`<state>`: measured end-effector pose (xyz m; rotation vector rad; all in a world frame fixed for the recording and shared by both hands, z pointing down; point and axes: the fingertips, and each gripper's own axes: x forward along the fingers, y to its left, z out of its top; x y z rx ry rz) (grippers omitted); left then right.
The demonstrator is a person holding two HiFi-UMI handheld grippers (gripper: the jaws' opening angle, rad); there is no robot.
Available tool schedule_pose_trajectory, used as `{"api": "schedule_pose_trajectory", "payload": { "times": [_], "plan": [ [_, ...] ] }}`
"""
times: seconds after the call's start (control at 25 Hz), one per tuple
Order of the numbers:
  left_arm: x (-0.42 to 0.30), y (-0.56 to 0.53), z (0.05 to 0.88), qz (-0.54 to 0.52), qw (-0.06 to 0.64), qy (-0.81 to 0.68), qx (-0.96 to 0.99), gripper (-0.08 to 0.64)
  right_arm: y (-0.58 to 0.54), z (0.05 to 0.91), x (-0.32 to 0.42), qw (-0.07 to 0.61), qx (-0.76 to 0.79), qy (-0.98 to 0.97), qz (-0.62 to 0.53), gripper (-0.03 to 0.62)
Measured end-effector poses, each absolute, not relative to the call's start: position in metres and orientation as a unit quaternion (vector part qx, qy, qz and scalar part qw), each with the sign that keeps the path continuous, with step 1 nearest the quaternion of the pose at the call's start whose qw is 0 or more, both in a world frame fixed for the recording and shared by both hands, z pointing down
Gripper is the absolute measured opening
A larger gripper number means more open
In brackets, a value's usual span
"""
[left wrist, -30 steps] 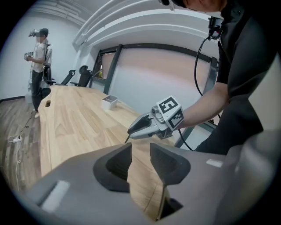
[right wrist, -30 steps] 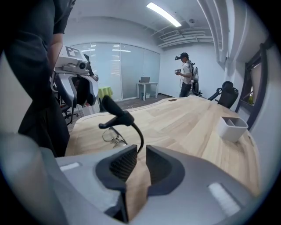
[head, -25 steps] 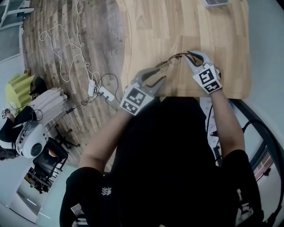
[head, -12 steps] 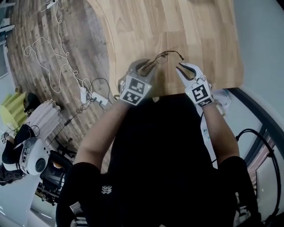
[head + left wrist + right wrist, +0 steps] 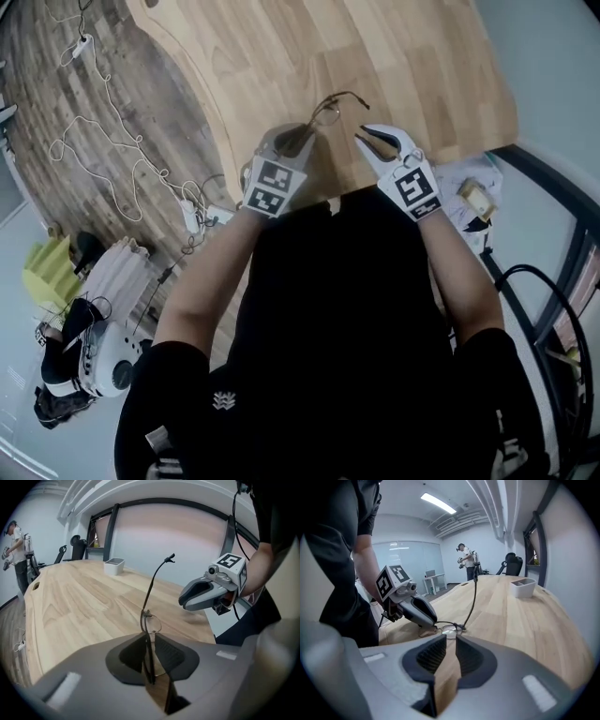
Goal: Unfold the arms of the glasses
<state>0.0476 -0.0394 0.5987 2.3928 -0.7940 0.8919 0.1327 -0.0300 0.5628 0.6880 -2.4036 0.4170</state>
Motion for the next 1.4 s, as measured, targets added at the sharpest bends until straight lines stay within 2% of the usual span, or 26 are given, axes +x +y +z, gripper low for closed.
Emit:
{"api": "schedule_pose_trajectory", "payload": {
  "times": [0.04, 0.12, 0.32, 0.52, 0.68, 0.8, 0.92, 1.4],
  "plan": [
    [0.049, -0.041, 0.598, 0.323, 0.228, -0.288, 0.872, 0.045, -0.029, 0.563, 0.134, 0.297, 0.265, -0.903, 0.163, 0.054],
    [0.05, -0.042, 0.597, 0.319, 0.22, -0.286, 0.876, 0.035, -0.026, 0.561, 0.137, 0.291, 0.273, -0.901, 0.171, 0.054],
    [0.052, -0.035, 0.579, 0.296, 0.189, -0.277, 0.895, 0.032, -0.028, 0.545, 0.131, 0.256, 0.288, -0.901, 0.198, 0.054],
    [0.046, -0.021, 0.567, 0.282, 0.16, -0.273, 0.906, 0.032, -0.048, 0.53, 0.119, 0.175, 0.309, -0.894, 0.274, 0.054],
    [0.041, -0.018, 0.556, 0.261, 0.153, -0.291, 0.908, 0.032, -0.052, 0.533, 0.112, 0.158, 0.301, -0.886, 0.315, 0.054],
    [0.04, -0.014, 0.552, 0.247, 0.15, -0.293, 0.911, 0.032, -0.05, 0.535, 0.105, 0.138, 0.282, -0.883, 0.348, 0.12],
    [0.036, -0.011, 0.553, 0.245, 0.151, -0.291, 0.912, 0.032, -0.05, 0.534, 0.095, 0.116, 0.269, -0.883, 0.367, 0.126],
    [0.029, -0.007, 0.568, 0.273, 0.16, -0.283, 0.905, 0.032, -0.042, 0.509, 0.076, 0.102, 0.251, -0.897, 0.348, 0.126]
  ]
}}
